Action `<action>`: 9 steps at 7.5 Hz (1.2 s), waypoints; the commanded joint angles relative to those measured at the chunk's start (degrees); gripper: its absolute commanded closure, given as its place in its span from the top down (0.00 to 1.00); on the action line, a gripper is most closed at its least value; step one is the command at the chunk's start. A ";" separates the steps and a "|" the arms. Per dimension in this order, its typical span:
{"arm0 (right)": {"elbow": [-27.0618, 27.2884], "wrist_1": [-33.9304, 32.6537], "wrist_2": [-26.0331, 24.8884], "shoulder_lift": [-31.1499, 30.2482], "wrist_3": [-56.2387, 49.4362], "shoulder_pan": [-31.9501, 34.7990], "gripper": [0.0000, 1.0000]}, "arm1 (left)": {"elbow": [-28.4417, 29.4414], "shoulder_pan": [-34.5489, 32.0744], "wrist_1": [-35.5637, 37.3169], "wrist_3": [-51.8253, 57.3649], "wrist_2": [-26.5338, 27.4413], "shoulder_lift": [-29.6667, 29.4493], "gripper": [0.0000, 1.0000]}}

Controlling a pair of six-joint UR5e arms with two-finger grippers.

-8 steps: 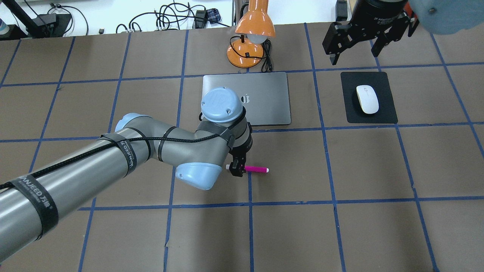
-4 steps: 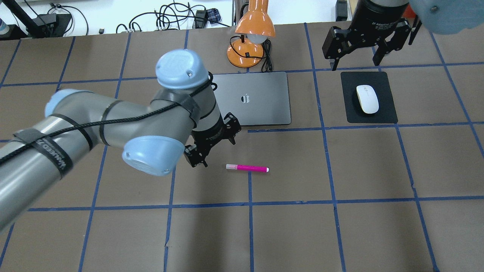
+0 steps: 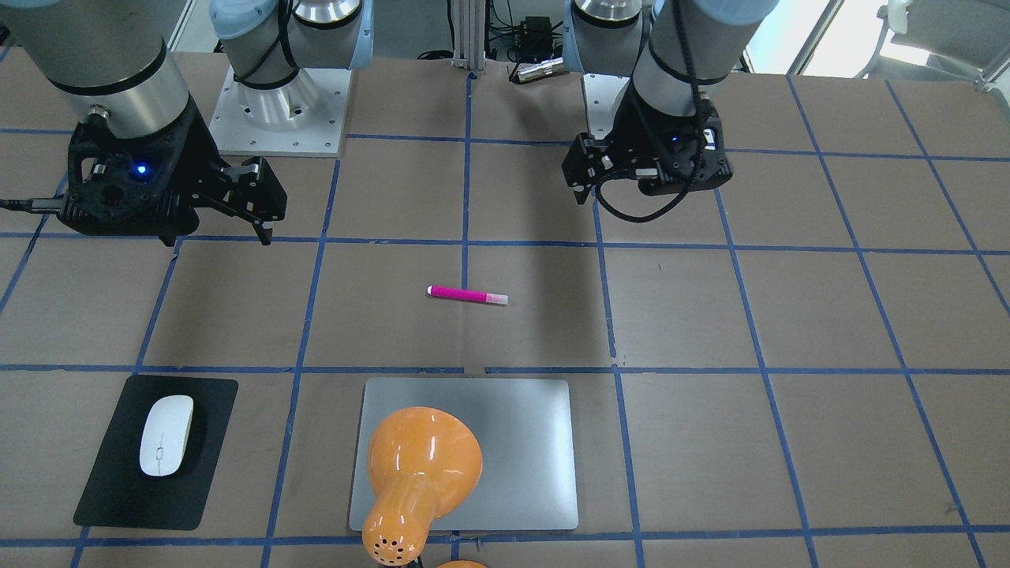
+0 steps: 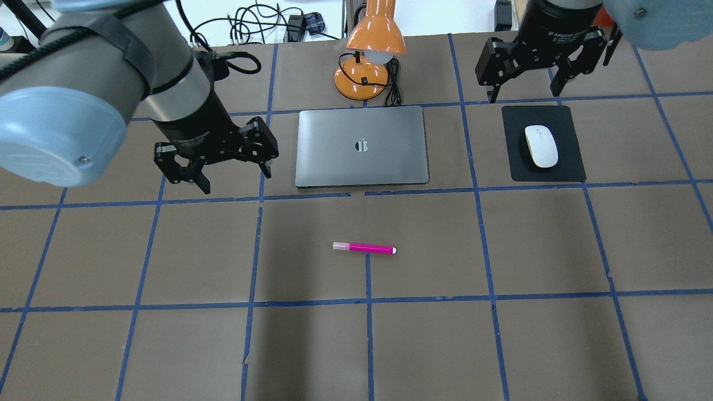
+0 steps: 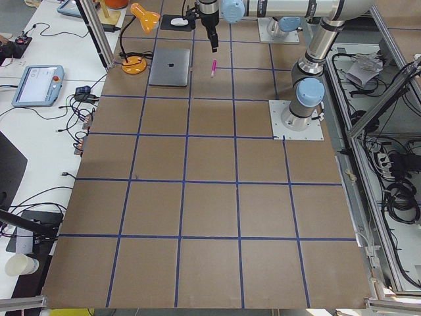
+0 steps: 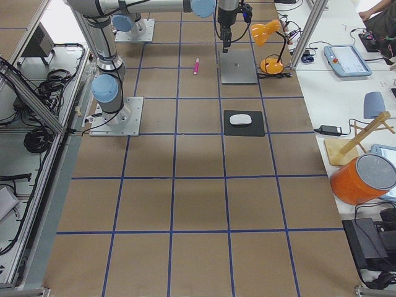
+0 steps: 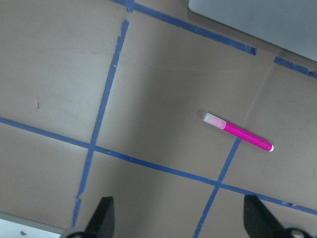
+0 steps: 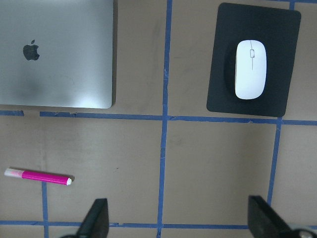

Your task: Place pen and mouse around notebook

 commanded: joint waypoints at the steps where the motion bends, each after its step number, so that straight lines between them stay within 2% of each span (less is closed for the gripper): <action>1: 0.00 -0.03 0.19 -0.08 0.18 0.00 1.00 | 0.13 4.37 5.85 8.77 0.20 1.26 1.00; 3: 0.09 -0.03 0.63 0.01 0.71 0.00 1.00 | 0.04 4.38 7.21 10.09 4.32 0.64 1.00; 9: 0.17 0.05 0.90 0.09 0.71 0.00 1.00 | 0.65 4.82 7.21 10.01 3.89 0.73 1.00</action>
